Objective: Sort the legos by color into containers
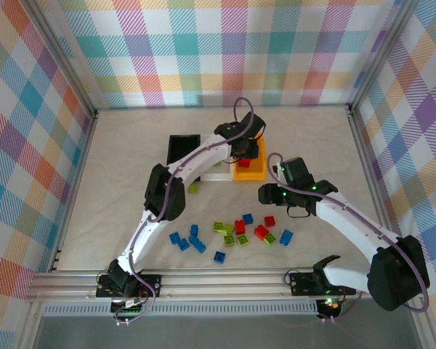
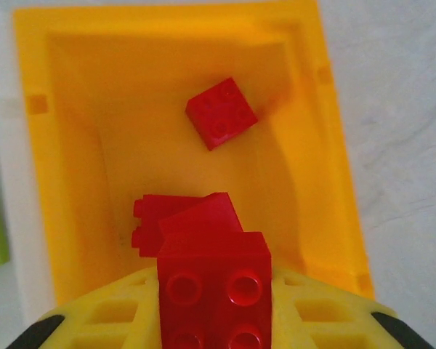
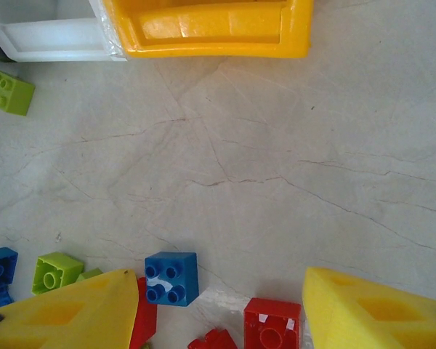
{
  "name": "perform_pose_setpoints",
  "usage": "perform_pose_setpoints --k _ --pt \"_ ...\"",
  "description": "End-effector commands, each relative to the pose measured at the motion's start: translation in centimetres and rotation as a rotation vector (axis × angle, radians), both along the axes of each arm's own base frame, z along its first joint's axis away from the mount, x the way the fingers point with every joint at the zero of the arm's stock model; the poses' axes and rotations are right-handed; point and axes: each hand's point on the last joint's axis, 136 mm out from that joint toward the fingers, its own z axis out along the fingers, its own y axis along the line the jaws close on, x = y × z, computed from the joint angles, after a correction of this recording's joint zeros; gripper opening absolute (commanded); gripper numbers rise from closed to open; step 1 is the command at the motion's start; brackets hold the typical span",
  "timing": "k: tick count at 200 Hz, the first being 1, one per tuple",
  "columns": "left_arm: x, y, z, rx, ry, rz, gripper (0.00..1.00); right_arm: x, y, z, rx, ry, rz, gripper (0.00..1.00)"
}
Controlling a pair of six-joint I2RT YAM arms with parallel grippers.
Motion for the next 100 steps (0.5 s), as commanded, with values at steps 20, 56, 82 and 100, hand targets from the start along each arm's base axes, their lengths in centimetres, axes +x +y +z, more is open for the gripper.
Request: perform_pose_setpoints --k 20,56,82,100 --pt "0.3 -0.5 1.5 -0.033 0.007 -0.014 0.53 -0.2 -0.4 0.1 0.007 -0.002 -0.014 0.63" --pt "-0.2 -0.7 5.0 -0.100 -0.020 -0.020 0.82 -0.4 0.0 0.3 0.021 0.007 0.004 0.64" --pt "-1.8 -0.7 9.2 -0.189 -0.054 -0.045 0.98 -1.0 -0.1 -0.6 -0.002 0.058 0.013 0.64" --pt "-3.7 0.2 11.9 -0.243 -0.092 -0.054 1.00 -1.7 -0.7 -2.0 -0.034 0.114 0.002 0.63"
